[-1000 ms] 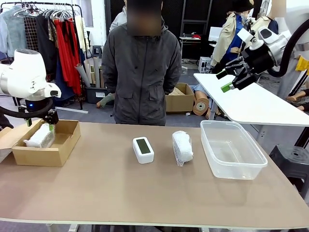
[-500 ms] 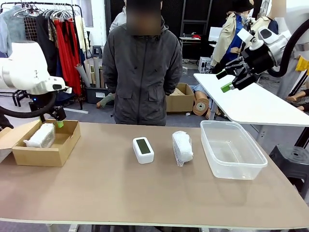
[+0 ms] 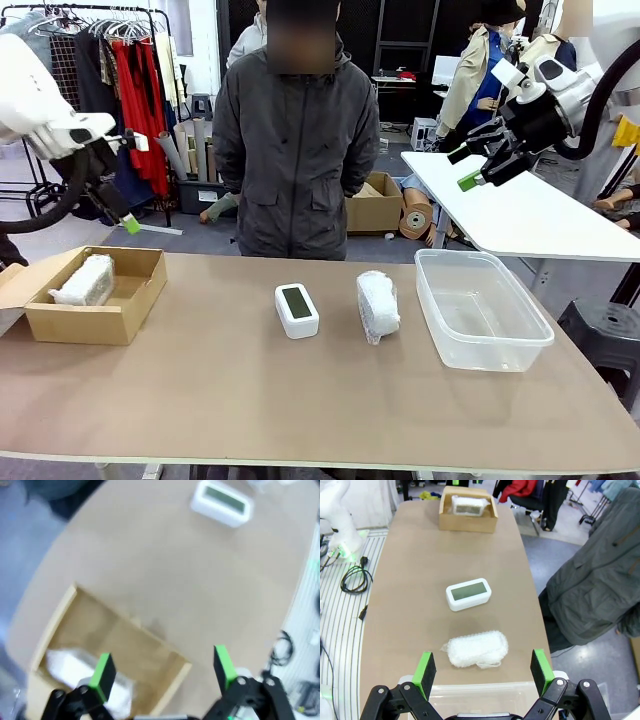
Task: Separate and place wrapped and unwrapped clocks.
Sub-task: Pick up the Digital clock indicated by the person.
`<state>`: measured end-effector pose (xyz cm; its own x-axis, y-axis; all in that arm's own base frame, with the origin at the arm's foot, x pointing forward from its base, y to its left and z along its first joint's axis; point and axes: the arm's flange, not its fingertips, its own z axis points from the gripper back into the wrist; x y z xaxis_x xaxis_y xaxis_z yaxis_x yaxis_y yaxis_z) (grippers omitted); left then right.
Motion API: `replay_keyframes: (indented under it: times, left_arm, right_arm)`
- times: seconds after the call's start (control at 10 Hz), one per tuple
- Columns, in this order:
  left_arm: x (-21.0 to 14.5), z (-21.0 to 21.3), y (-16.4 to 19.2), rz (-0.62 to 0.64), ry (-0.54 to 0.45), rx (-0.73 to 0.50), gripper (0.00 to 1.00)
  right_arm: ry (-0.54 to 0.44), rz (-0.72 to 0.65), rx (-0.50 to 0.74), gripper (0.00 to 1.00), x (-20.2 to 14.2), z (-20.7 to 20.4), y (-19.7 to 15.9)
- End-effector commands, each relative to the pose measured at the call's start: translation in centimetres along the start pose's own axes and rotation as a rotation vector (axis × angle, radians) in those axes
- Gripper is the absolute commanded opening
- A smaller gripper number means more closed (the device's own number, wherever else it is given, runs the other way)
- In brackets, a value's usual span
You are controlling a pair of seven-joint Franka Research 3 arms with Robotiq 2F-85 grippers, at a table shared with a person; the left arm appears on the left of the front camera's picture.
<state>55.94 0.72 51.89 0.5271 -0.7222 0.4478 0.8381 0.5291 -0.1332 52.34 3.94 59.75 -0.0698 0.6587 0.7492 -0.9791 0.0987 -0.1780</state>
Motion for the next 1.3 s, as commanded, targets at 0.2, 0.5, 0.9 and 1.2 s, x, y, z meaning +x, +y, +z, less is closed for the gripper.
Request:
replay_keyframes:
  times: [0.2, 0.5, 0.9, 1.2]
  left_arm:
    - [0.0, 3.2, 0.0, -0.313, -0.259, -0.152, 1.00]
    - [0.4, 5.1, -0.9, -0.467, -0.386, -0.185, 1.00]
    - [0.5, 6.0, -2.7, -0.614, -0.429, -0.080, 1.00]
    - [0.3, 6.4, -3.0, -0.632, -0.459, -0.099, 1.00]
  right_arm:
    - [0.009, 0.005, -0.003, 1.00, 0.0, 0.1, 0.0]
    - [0.009, 0.005, -0.003, 1.00, 0.0, 0.1, 0.0]
    - [0.009, 0.005, -0.003, 1.00, 0.0, 0.1, 0.0]
    - [0.009, 0.005, -0.003, 1.00, 0.0, 0.1, 0.0]
